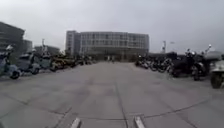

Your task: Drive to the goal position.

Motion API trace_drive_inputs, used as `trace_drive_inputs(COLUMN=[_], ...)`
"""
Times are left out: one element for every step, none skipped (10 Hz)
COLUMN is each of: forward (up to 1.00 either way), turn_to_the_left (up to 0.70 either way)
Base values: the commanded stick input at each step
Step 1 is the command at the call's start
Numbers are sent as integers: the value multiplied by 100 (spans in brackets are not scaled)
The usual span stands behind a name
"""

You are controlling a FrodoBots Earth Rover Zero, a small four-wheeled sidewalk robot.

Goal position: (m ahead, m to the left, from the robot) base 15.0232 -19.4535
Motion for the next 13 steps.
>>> trace_drive_inputs(forward=[100,100,100,100,100,100,100,100,100,100,100,100,100], turn_to_the_left=[6,6,6,6,6,6,6,6,6,6,6,-15,-34])
